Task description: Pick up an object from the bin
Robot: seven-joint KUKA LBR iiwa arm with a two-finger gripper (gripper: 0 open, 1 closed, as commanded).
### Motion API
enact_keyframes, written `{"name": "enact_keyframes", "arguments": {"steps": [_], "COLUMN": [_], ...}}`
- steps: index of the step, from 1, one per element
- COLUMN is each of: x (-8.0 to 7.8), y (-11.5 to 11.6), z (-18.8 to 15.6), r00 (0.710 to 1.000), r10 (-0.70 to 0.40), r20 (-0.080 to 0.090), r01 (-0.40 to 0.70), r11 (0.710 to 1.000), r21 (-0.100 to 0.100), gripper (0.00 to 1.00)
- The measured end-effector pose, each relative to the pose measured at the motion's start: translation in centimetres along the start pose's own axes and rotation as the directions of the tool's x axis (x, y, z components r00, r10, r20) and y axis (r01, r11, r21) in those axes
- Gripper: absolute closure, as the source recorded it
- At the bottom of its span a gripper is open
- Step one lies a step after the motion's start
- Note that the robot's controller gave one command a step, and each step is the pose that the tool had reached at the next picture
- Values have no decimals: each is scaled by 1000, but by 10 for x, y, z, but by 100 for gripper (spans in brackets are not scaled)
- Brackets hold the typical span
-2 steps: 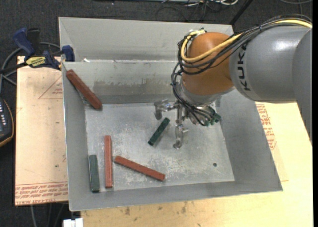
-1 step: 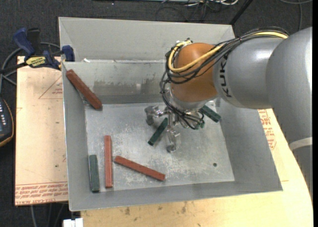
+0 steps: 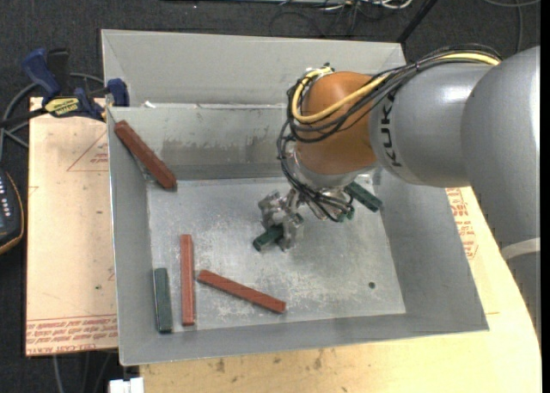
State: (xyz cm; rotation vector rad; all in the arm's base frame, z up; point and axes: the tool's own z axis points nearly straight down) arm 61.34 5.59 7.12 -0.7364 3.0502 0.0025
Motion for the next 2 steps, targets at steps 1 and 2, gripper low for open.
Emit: {"name": "enact_keyframes", "arguments": {"steps": [1,2], "x": [-19,-21], "y": [-2,0], "z": [-106,-201], "r00": [1000,1000], "r10": [-9,26], "r20": [9,9], "r01": [9,-26], "r11": [1000,1000], "r21": [5,5], "gripper": [100,100]}}
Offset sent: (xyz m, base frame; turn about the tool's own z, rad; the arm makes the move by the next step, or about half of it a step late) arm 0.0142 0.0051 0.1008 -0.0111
